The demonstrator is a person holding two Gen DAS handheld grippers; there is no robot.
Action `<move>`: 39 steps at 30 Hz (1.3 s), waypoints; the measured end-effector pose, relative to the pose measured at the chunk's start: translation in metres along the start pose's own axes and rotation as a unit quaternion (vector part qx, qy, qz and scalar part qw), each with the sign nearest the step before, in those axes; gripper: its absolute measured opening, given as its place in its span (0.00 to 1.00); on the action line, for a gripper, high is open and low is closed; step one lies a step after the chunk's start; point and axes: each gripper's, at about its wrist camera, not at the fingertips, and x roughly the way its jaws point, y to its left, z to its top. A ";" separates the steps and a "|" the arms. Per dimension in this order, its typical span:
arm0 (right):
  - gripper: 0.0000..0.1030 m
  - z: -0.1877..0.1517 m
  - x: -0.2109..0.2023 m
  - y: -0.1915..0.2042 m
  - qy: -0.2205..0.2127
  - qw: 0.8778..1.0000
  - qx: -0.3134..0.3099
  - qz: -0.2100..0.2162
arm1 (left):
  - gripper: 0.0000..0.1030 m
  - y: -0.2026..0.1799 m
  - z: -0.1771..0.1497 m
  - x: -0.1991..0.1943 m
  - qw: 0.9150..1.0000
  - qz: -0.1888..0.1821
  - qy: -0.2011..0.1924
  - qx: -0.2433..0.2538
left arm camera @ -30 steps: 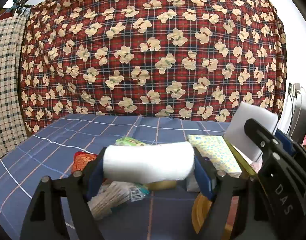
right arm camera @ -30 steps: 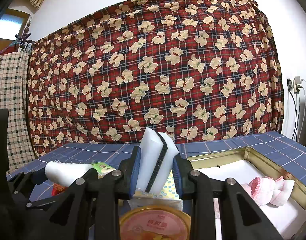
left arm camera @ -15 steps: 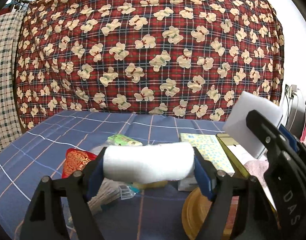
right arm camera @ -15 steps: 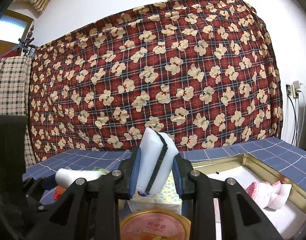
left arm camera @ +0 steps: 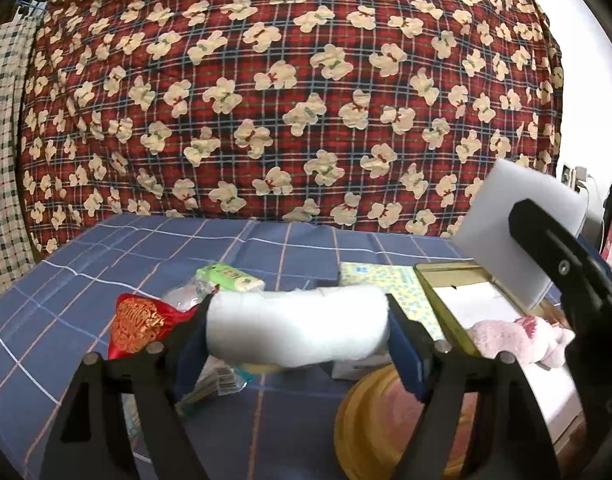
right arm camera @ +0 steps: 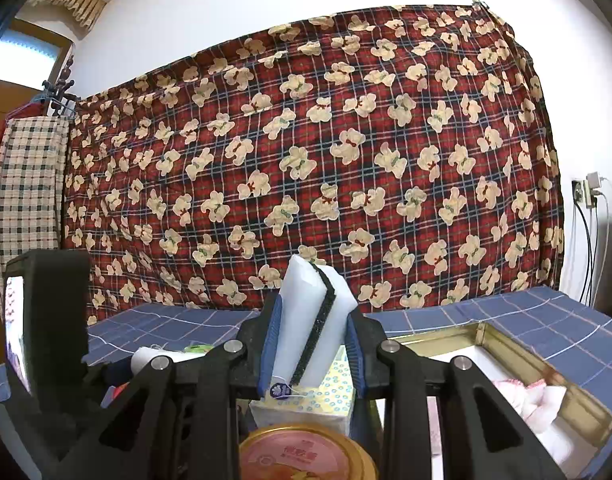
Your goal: Organize soft objects
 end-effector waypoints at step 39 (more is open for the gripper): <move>0.33 0.033 0.008 -0.141 0.058 0.992 0.011 -0.107 | 0.76 -0.127 0.035 0.005 0.989 -0.097 0.041 0.103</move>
